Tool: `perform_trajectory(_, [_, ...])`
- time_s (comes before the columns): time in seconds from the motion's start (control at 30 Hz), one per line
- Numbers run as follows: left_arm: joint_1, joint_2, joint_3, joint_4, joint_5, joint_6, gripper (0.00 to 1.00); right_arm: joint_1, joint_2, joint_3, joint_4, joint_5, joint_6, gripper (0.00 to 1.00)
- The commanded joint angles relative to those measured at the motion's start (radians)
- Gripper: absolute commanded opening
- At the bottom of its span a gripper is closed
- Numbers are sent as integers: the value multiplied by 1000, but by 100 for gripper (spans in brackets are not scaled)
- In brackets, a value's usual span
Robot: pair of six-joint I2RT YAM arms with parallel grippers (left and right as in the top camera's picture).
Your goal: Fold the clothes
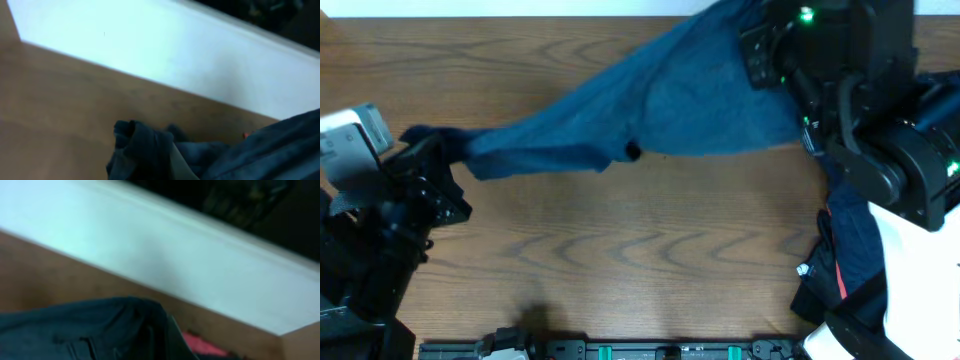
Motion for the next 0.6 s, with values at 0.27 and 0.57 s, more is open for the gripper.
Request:
perform_trajectory(0.27, [5, 45, 21, 182, -171, 34, 6, 10, -27, 23, 90, 325, -106, 1])
perform_trajectory(0.57, [5, 163, 25, 90, -194, -32, 6, -14, -19, 23, -251, 85, 280, 1])
